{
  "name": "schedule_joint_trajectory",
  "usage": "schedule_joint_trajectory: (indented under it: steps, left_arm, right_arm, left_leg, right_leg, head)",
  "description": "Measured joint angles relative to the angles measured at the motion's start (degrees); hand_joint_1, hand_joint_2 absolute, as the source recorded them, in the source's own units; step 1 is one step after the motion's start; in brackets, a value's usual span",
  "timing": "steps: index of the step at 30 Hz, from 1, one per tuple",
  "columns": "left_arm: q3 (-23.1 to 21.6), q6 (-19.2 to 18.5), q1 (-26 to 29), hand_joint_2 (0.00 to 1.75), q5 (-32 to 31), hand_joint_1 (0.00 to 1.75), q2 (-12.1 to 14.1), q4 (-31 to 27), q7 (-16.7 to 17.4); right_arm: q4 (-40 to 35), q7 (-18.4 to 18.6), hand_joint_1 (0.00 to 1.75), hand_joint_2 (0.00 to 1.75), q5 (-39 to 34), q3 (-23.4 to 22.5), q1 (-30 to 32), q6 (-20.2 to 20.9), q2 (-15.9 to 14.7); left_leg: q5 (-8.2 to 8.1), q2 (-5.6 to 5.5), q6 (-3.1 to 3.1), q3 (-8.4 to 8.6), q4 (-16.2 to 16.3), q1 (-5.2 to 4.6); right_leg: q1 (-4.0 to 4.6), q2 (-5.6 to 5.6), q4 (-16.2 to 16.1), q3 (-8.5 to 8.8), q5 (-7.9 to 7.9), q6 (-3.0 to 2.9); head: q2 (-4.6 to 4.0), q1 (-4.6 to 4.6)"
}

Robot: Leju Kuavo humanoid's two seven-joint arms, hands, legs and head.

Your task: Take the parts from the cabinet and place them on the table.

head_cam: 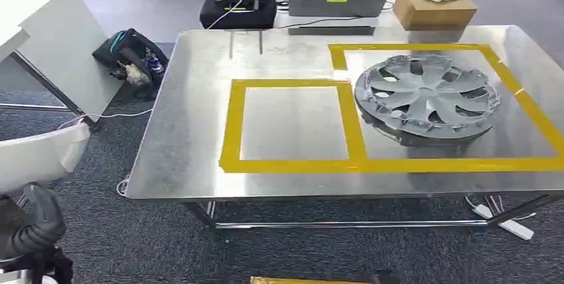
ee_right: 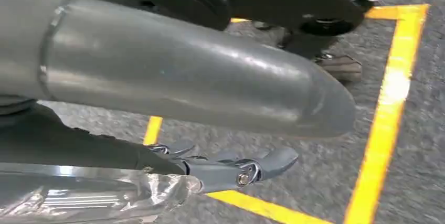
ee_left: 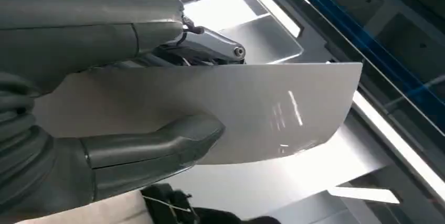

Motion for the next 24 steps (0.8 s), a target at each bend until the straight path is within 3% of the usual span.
schedule_joint_trajectory:
  steps: [1, 2, 3, 7, 10, 12, 13, 16, 24]
  left_arm:
    - [-0.11, -0.33, -0.55, 1.75, 0.17, 1.75, 0.15, 0.11, 0.00]
    - [-0.22, -0.52, -1.08, 1.75, 0.30, 1.75, 0.26, 0.24, 0.00]
    - [-0.37, -0.63, -1.61, 1.75, 0.59, 1.75, 0.28, 0.44, 0.00]
    - [-0.59, -1.68, -5.50, 1.75, 0.65, 1.75, 0.35, 2.54, 0.04]
    - [-0.70, -2.93, -8.76, 1.75, 0.19, 1.75, 0.31, 5.16, 1.23]
    - [-0.98, -3.85, -10.08, 1.75, -0.18, 1.75, 0.26, 6.60, 2.01]
    - [-1.20, -4.20, -10.55, 1.75, -0.46, 1.75, 0.24, 7.26, 2.32]
    - [-1.73, -5.42, -11.46, 1.75, -1.23, 1.75, -0.11, 9.34, 3.35]
    - [-4.07, -7.82, -14.30, 1.75, -1.71, 1.75, -0.94, 16.63, 5.22]
  right_arm:
    - [0.00, 0.42, 0.00, 0.00, 0.24, 0.00, -0.02, 0.09, -0.02]
    - [0.00, 0.96, 0.00, 0.00, 0.59, 0.02, -0.01, 0.02, -0.09]
    - [-0.02, 1.96, 0.00, 0.00, 0.94, 0.09, -0.03, -0.22, -0.09]
    - [0.00, 4.50, 0.00, 0.00, 2.54, 1.07, -0.18, -0.07, -0.18]
    - [-0.02, 4.96, 0.00, 0.00, 3.17, 1.77, -0.71, 0.35, -0.20]
    - [-0.02, 4.92, 0.00, 0.00, 3.69, 2.43, -1.12, 0.59, -0.24]
    - [-0.02, 4.81, 0.00, 0.00, 3.87, 2.60, -1.23, 0.65, -0.24]
    - [-0.02, 3.82, 0.00, 0.00, 3.85, 3.06, -1.66, 0.68, -0.24]
    - [-0.02, 1.40, 0.00, 0.00, 3.58, 3.85, -2.90, 1.18, -0.24]
  left_leg:
    - [-0.08, 0.04, 0.29, -0.01, 0.07, -0.07]
    - [0.36, 0.01, 1.14, 0.03, -0.05, -0.13]
    - [0.47, 0.02, 1.55, 0.07, -0.21, -0.21]
    - [0.42, 0.02, 1.82, 0.32, -1.01, -0.19]
    - [0.55, 0.03, 1.33, 0.25, -1.25, -0.16]
    - [0.64, 0.06, -0.47, 0.26, -1.40, 0.03]
    - [0.67, 0.06, -0.84, 0.23, -1.40, 0.08]
    - [0.74, 0.07, -0.92, 0.26, -1.40, 0.04]
    - [0.79, 0.07, -0.85, 0.23, -1.36, -0.17]
  right_leg:
    - [-0.16, -0.06, -0.04, -0.09, 0.32, -0.25]
    - [-0.13, -0.02, -0.02, -0.21, 0.31, -0.21]
    - [-0.11, 0.07, -0.06, -0.23, 0.31, -0.22]
    - [0.09, 0.17, -0.05, -0.38, 0.05, -0.72]
    - [0.23, 0.15, -0.02, -0.39, 0.01, -1.16]
    - [0.32, 0.16, 0.01, -0.48, 0.06, -1.36]
    - [0.33, 0.15, 0.01, -0.49, 0.08, -1.40]
    - [0.31, 0.10, -0.03, -0.50, 0.25, -1.56]
    - [0.17, 0.11, -0.47, -0.32, 0.50, -1.25]
  head:
    - [0.00, -0.05]
    - [0.00, 0.02]
    - [0.00, 0.02]
    - [0.00, 0.00]
    - [0.00, 0.00]
    - [0.02, 0.00]
    - [0.00, 0.02]
    - [0.00, 0.04]
    - [0.00, 0.04]
